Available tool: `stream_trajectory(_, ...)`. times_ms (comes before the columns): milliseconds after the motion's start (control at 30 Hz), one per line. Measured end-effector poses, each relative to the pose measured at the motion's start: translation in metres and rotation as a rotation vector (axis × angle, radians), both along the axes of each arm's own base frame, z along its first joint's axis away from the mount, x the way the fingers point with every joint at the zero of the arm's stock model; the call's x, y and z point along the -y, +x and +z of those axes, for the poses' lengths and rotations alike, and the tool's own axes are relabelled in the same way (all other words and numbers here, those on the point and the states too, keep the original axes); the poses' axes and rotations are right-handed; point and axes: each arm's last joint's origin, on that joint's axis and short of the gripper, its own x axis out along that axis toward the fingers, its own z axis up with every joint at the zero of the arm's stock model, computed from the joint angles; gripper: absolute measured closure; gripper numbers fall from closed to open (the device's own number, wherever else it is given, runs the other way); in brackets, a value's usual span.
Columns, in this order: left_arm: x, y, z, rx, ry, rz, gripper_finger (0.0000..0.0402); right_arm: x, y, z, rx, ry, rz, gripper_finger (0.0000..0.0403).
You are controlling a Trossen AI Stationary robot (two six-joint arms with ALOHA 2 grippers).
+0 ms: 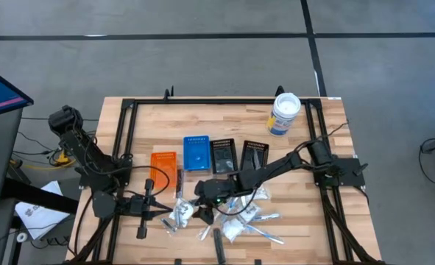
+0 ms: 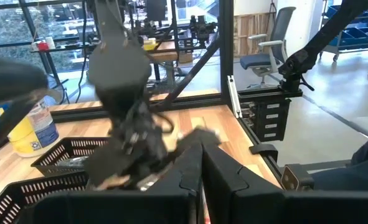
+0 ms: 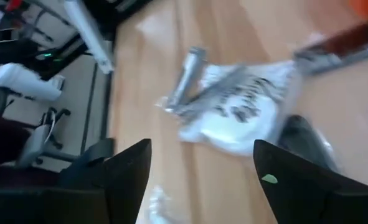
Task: Pick & Place Travel size toiletries
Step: Put the black comb into the right black bin
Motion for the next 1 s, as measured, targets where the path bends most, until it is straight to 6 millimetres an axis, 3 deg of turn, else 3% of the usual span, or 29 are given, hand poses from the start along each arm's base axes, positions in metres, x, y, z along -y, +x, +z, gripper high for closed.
stream_trajectory(133,0.0,0.0,0.0,0.0,0.002,-0.002,0.04,0.0,0.003,-0.018,-0.035,0.03,-0.022,0.0129)
stream_trajectory(500,-0.001,0.001,0.0,0.0,0.007,0.006,0.04,0.0,0.002,-0.021,-0.059,0.031,-0.036,0.0129)
stream_trajectory(667,-0.001,0.001,0.0,-0.001,0.006,-0.006,0.04,0.002,0.003,-0.039,-0.114,0.038,-0.062,0.0129)
stream_trajectory(1000,-0.002,0.003,0.0,-0.001,0.009,-0.001,0.04,0.001,0.011,-0.039,-0.026,0.107,-0.049,0.0129)
